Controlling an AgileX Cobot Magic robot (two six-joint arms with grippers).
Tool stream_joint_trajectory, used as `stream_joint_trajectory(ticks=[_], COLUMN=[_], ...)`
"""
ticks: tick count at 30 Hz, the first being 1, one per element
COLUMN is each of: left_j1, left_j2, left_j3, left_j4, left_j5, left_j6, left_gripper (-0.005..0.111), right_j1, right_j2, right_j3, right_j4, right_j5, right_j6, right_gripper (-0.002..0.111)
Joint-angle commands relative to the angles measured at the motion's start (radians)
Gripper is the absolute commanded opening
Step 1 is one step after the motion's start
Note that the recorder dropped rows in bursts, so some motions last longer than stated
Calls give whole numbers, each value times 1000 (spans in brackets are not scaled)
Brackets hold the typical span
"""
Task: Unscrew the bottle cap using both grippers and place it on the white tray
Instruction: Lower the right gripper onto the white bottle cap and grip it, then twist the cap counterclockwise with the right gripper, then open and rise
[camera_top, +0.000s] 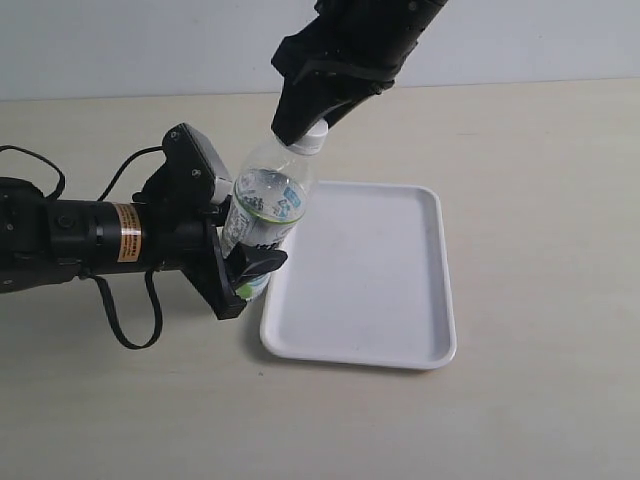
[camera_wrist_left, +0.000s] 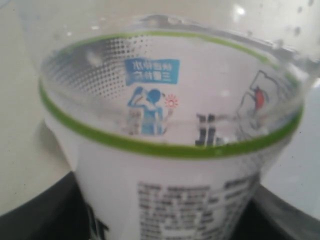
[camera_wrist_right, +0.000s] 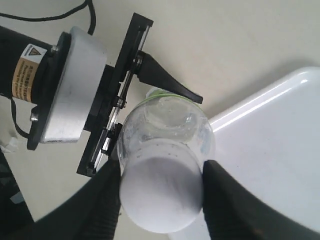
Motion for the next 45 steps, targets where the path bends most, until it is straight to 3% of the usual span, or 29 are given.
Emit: stream_joint_trajectory(ticks=[1, 15, 45], left_j1=[-4, -4, -4], left_j2=[-18, -18, -18], left_j3=[-7, -7, -7], left_j4=[-31, -31, -31], left_j5=[-33, -33, -34], left_j6=[-27, -38, -53], left_gripper=[0, 0, 0], right_j1=[1, 1, 1], right_j2=[-2, -2, -2], right_j3=[-8, -8, -8], right_j4=[-10, -10, -10], right_j5=[12, 12, 12], right_j6=[-122, -337, -1096], right_gripper=[0, 0, 0])
